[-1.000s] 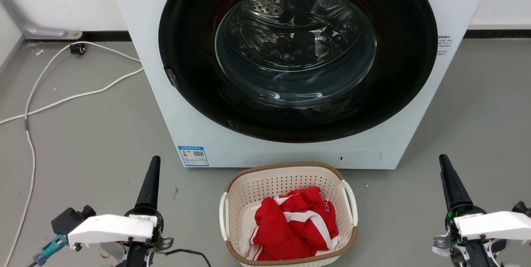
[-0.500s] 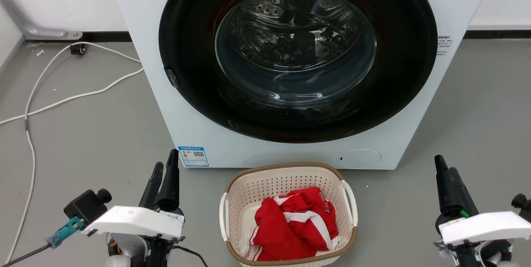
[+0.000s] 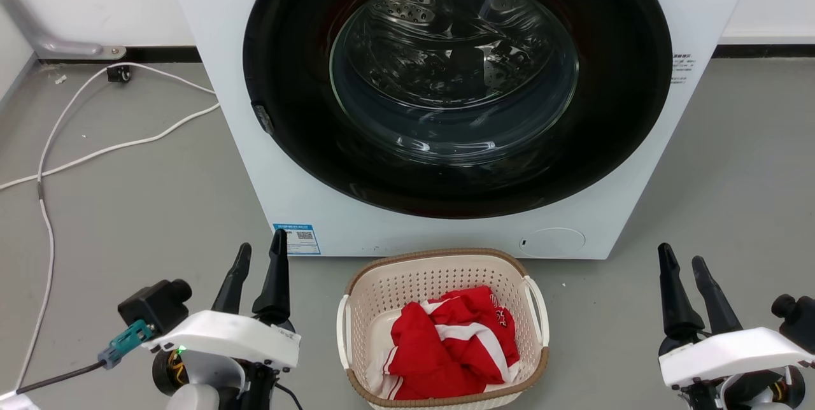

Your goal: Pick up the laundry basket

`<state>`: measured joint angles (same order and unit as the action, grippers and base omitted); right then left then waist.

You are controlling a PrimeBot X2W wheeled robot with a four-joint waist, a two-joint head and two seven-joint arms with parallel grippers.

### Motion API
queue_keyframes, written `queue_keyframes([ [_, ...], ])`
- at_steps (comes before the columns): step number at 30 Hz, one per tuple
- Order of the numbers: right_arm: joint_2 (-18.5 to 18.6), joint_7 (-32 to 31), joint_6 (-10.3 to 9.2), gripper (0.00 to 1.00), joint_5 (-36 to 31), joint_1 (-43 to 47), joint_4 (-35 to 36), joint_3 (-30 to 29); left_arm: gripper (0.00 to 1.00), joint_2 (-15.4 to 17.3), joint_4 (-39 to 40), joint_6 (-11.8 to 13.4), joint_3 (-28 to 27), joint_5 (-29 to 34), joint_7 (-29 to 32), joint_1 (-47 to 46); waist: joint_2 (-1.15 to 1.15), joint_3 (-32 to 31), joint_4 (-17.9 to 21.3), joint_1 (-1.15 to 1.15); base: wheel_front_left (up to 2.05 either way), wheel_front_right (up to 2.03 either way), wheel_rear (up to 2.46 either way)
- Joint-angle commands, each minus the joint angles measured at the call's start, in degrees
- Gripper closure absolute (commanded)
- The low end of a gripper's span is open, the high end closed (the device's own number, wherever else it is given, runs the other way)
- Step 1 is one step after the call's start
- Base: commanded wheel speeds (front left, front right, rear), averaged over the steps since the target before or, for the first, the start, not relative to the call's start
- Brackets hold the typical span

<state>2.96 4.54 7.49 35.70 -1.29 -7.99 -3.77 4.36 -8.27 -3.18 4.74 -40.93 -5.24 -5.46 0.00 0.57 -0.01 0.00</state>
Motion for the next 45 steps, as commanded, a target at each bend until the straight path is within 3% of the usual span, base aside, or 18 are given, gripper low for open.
queue_keyframes([
  [1,0.02,0.52,0.00,0.00,-2.20,-0.41,0.87,0.13,0.00,0.44,0.55,0.41,0.32,1.86,-0.53,-1.73,0.00,0.02,0.01,0.00,0.00,0.00,0.00],
  [25,-0.03,2.52,0.00,0.00,-20.13,0.77,2.50,0.62,0.00,2.03,-1.17,4.11,4.14,16.56,-4.33,-2.61,0.00,0.27,-0.07,0.00,0.00,0.00,0.00],
  [45,-0.08,4.41,0.00,0.00,-31.21,1.23,3.69,1.30,0.00,1.68,-1.94,4.70,4.98,25.78,-6.92,-2.72,0.00,0.64,0.01,0.00,0.00,0.00,0.00],
])
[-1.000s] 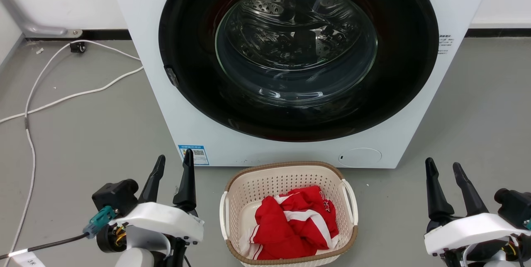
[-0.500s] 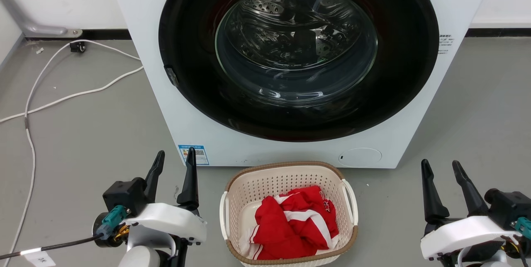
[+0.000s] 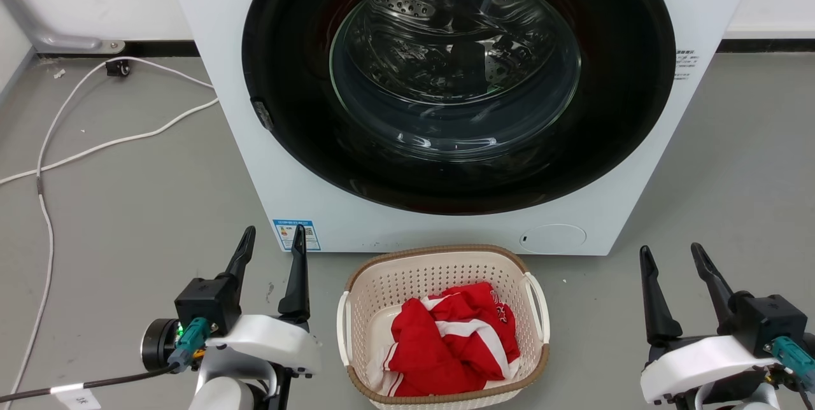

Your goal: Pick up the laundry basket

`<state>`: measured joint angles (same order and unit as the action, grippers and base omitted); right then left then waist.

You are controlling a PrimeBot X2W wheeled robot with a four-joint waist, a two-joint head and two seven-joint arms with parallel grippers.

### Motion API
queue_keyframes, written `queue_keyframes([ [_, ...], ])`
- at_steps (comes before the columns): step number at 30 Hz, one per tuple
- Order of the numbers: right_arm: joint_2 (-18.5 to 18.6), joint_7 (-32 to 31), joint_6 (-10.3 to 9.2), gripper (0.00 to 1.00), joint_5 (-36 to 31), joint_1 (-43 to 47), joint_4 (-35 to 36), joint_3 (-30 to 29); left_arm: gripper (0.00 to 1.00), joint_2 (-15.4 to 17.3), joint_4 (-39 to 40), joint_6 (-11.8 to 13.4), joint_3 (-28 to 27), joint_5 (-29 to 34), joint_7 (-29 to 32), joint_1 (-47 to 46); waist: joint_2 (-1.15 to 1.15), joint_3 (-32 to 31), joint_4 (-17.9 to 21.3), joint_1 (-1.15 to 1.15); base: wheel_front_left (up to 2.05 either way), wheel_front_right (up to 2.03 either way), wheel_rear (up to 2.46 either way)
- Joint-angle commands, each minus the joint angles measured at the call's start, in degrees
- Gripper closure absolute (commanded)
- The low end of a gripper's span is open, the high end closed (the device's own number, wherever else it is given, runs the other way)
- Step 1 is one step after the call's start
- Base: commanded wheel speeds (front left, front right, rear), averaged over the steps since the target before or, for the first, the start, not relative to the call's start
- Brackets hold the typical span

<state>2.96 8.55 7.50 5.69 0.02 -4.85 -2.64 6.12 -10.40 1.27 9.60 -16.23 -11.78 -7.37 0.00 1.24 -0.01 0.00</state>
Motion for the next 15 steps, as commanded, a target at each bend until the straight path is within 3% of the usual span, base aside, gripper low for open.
queue_keyframes([
  [1,-0.08,0.54,-0.02,0.00,-1.61,0.02,0.57,0.22,0.00,-0.13,0.19,0.30,0.11,1.51,-0.53,-0.77,0.00,-0.03,0.02,0.00,0.00,0.00,0.00],
  [15,-0.12,2.34,-0.02,0.00,-8.09,0.85,0.80,0.57,0.00,-0.42,-0.58,0.67,0.10,8.71,-2.29,0.00,0.00,-0.13,0.22,0.00,0.00,0.00,0.00],
])
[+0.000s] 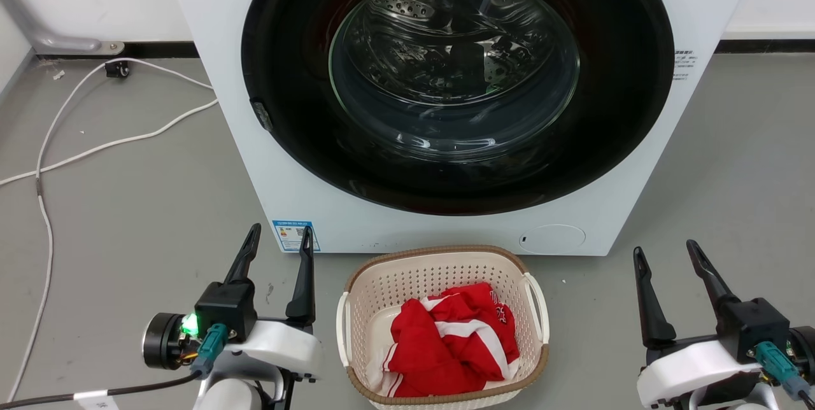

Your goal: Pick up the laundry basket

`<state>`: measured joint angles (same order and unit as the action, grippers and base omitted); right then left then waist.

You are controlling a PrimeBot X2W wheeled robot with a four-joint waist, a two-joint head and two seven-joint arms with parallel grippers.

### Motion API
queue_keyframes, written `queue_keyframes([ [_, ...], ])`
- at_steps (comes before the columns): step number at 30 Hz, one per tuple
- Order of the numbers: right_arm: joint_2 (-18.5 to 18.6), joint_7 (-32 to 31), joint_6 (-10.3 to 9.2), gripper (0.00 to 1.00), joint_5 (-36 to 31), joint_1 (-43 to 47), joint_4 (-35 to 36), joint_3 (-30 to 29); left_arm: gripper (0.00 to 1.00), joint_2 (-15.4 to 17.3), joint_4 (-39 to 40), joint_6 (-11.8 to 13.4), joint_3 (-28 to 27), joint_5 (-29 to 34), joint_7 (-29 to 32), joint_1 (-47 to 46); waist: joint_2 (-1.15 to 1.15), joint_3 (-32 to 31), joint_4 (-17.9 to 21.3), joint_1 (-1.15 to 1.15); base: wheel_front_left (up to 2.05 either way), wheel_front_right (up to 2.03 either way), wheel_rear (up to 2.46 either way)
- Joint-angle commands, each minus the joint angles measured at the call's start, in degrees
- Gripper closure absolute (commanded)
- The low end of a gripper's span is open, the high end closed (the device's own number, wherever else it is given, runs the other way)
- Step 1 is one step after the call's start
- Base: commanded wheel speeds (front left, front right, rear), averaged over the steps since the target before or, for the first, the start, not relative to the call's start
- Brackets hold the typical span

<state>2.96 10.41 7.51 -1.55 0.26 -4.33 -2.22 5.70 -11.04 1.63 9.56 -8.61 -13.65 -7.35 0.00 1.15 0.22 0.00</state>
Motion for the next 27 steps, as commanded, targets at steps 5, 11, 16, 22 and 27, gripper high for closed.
queue_keyframes([
  [5,-0.14,1.02,-0.04,0.00,-2.42,0.65,0.16,0.12,0.00,-0.01,0.05,0.23,0.08,3.16,-0.95,0.22,0.00,0.15,-0.04,0.00,0.00,0.00,0.00],
  [11,-0.15,1.74,-0.04,0.00,-4.50,0.62,-0.04,0.02,0.00,-0.23,-0.26,0.04,-0.07,5.26,-1.53,0.42,0.00,0.19,-0.07,0.00,0.00,0.00,0.00],
  [16,-0.15,1.96,-0.04,0.00,-4.26,0.70,-0.34,-0.35,0.00,-0.56,-0.52,-0.38,-0.56,5.00,-1.63,0.73,0.00,0.08,-0.14,0.00,0.00,0.00,0.00],
  [22,-0.15,2.14,-0.04,0.00,-3.85,0.51,-0.56,-0.38,0.00,-0.92,-0.73,-0.52,-0.86,5.11,-1.63,0.66,0.00,0.21,-0.26,0.00,0.00,0.00,0.00],
  [27,-0.15,2.21,-0.04,0.00,-3.69,0.02,-0.69,-0.37,0.00,-1.18,-0.89,-0.81,-1.08,5.40,-1.64,0.44,0.00,0.51,-0.42,0.00,0.00,0.00,0.00],
])
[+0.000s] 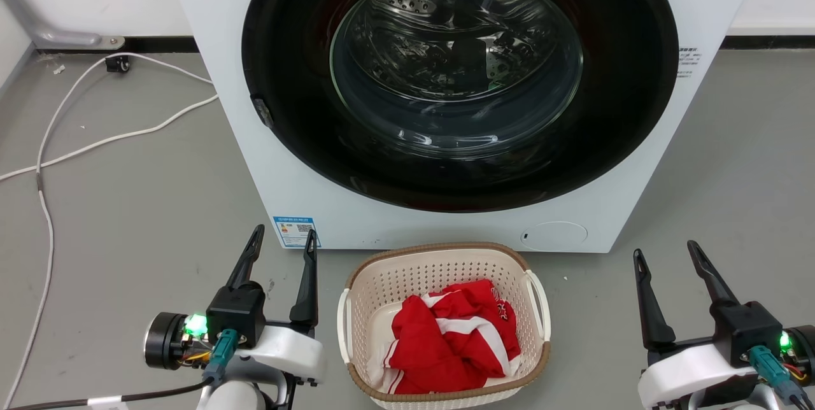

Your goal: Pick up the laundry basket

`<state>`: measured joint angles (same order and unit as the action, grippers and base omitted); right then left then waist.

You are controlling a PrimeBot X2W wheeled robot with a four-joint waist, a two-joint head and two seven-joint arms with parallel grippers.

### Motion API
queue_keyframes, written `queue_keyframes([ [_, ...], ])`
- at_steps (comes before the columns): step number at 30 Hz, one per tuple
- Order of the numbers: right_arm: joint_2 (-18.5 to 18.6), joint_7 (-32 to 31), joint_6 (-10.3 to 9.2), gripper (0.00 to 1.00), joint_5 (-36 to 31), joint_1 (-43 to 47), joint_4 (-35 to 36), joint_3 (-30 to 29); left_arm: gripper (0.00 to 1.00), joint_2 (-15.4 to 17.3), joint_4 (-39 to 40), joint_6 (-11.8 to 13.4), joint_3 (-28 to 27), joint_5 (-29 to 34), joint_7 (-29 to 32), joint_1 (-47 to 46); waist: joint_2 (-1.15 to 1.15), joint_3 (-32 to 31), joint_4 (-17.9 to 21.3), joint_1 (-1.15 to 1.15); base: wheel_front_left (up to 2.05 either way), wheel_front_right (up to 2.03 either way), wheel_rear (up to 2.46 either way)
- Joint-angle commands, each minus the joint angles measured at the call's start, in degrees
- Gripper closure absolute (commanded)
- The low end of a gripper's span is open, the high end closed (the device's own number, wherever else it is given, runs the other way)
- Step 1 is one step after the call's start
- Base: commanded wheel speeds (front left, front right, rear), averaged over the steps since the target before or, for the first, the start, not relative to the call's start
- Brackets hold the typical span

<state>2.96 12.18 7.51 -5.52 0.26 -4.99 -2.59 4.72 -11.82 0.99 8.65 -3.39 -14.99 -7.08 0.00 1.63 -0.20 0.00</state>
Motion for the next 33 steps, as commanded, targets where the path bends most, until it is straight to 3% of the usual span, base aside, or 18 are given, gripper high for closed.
queue_keyframes([
  [1,-0.15,0.41,-0.04,0.00,0.10,-0.04,-0.01,-0.05,0.00,-0.23,-0.08,-0.23,-0.21,0.18,-0.29,0.14,0.00,0.08,-0.05,0.00,0.00,0.00,0.00],
  [11,-0.16,-0.65,-0.04,0.00,0.99,-1.50,-0.70,-0.32,0.00,-0.53,-0.69,-0.58,-0.88,0.09,-0.28,-1.45,0.00,1.81,0.09,0.00,0.00,0.00,0.00],
  [16,-0.15,-2.59,-0.04,0.00,1.60,-4.27,-2.37,-0.33,0.00,-0.58,-3.32,-2.15,-1.71,-1.46,-0.23,-4.78,0.00,5.42,0.53,0.00,0.00,0.00,0.00],
  [24,-0.14,-7.73,-0.04,0.00,4.52,-12.52,-9.31,0.92,0.00,0.43,-14.44,-5.32,-2.95,-4.90,0.49,-14.72,0.00,13.83,0.99,0.00,0.00,0.00,0.00],
  [33,-0.14,-16.82,-0.04,0.00,6.48,-24.09,-19.32,4.52,0.00,3.41,-28.53,-7.96,-1.96,-9.35,6.42,-27.63,0.00,24.50,1.99,0.00,0.00,0.00,0.00],
])
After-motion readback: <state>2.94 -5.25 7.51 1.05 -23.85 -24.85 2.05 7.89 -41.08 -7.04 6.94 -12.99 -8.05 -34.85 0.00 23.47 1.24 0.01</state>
